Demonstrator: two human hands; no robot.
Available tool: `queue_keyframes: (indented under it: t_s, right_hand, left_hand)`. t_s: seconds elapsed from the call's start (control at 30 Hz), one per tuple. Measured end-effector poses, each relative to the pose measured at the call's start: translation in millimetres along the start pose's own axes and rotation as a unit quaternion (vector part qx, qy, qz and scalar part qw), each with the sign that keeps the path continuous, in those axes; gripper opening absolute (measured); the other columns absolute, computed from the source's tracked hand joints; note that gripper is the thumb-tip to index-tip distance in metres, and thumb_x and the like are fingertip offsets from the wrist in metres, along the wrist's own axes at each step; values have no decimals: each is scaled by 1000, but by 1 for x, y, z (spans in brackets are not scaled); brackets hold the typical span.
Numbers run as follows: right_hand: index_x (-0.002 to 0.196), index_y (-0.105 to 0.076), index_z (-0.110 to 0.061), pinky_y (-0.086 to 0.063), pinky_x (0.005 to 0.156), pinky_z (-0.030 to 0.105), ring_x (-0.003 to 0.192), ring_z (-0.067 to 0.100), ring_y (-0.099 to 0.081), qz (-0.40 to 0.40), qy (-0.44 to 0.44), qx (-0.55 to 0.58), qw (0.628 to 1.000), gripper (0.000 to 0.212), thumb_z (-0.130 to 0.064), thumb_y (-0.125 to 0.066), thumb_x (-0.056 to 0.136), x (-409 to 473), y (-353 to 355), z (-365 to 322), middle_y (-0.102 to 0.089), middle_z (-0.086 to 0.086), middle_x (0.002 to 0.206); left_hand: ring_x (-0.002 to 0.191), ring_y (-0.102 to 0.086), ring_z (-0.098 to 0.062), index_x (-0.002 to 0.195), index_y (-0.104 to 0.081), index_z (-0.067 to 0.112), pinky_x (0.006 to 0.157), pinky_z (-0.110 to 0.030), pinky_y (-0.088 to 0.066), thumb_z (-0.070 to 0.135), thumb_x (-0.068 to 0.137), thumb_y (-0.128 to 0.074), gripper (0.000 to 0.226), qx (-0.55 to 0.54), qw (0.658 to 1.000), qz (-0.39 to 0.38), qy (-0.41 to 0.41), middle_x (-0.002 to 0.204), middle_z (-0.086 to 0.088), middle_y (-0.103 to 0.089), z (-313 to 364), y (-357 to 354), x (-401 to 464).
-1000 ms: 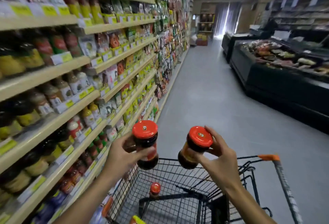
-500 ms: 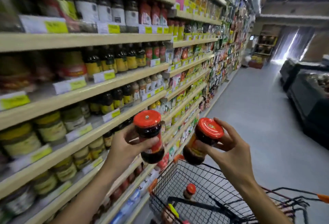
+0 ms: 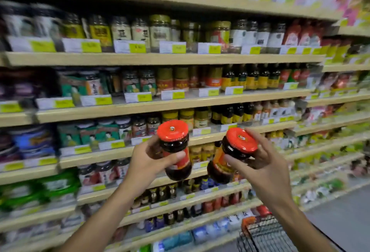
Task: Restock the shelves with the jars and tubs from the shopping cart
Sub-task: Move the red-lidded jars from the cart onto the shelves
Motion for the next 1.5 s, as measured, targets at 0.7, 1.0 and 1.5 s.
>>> queue_keyframes:
  t_s: [0.7,1.0,1.5]
  right_hand:
    - [141,-55,-41,-54,95,17,117,-8,-62,-281,100,155,942,83,-38,-89,65,-116,-351,-183,-63,-33,126]
    - [135,-59,-43,-55,100,36,112,0,-67,-325,99,215,915,82,-35,-94,62,-177,-511,-275,-71,-19,122]
    - [135,-58,-44,-50,95,12,113,-8,-64,-362,123,250,890,83,-32,-94,61,-198,-702,-331,-68,-31,118]
  left_hand:
    - [98,-71,-2,104,-72,27,80,-17,-55,18,65,-84,41,123,941,315,-18,100,15,-77,120,351,-257]
    - [105,-70,-5,109,-71,29,82,-15,-55,15,68,-86,46,169,920,354,-13,106,13,-77,156,503,-334]
    - [107,-71,-11,113,-72,26,88,-27,-54,20,65,-86,50,213,879,426,-22,108,8,-77,143,675,-355]
Point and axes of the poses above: each hand's wrist, its own x-axis towards the middle knuckle, its own y-axis out of the back of the hand, z = x × y, the point moved 9 cm from there along x, towards the middle knuckle
